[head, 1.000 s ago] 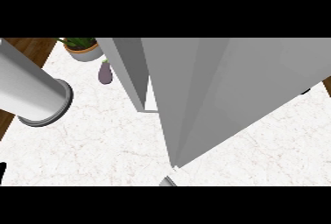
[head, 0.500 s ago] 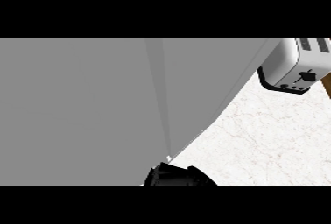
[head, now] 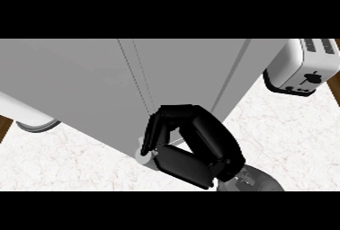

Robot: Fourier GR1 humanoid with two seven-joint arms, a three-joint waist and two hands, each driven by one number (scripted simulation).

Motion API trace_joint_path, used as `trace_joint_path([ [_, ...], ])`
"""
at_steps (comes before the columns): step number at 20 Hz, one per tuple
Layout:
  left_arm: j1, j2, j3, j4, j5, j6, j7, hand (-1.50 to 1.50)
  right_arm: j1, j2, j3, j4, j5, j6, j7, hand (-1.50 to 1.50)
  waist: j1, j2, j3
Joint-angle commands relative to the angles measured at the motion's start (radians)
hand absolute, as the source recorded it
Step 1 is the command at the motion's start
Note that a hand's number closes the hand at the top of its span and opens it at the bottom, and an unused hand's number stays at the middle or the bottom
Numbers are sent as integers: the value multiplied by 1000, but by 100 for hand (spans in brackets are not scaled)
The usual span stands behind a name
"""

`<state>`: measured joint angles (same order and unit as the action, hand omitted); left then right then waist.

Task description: Pick up the bottled water, place it into the cabinet and close the cabinet

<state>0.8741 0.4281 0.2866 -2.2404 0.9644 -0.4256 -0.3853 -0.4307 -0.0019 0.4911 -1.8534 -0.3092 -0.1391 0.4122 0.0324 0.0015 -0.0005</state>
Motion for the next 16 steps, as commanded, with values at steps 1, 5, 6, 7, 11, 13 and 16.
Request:
trace_joint_path([
  [1, 59, -15, 46, -73, 62, -11, 54, -150, -72, 2, -144, 77, -91, 50, -17, 150, -10, -1, 1],
  [5, 29, -18, 129, 16, 113, -90, 49, -150, -146, -33, -251, 231, -168, 182, -60, 150, -11, 0, 1],
  [6, 17, 30, 182, 5, 182, -63, 84, -150, -197, 1, -242, 278, -144, 143, -50, 150, -11, 0, 1],
  [7, 38, -29, 146, 43, 110, -136, 52, -150, -242, -6, -297, 339, -182, 181, -59, 150, -3, 0, 0],
  [11, 43, -72, 159, 1, 103, -118, 90, -150, -301, -43, -343, 476, -173, 264, -99, 150, -7, 1, 1],
  [13, -1, -83, 171, 41, 97, -137, 98, -150, -330, -28, -337, 481, -156, 263, -98, 150, -13, 0, 0],
  [16, 84, -79, 206, -28, 165, -169, 116, -150, -411, -64, -396, 595, -197, 336, -103, 150, 9, 2, 1],
])
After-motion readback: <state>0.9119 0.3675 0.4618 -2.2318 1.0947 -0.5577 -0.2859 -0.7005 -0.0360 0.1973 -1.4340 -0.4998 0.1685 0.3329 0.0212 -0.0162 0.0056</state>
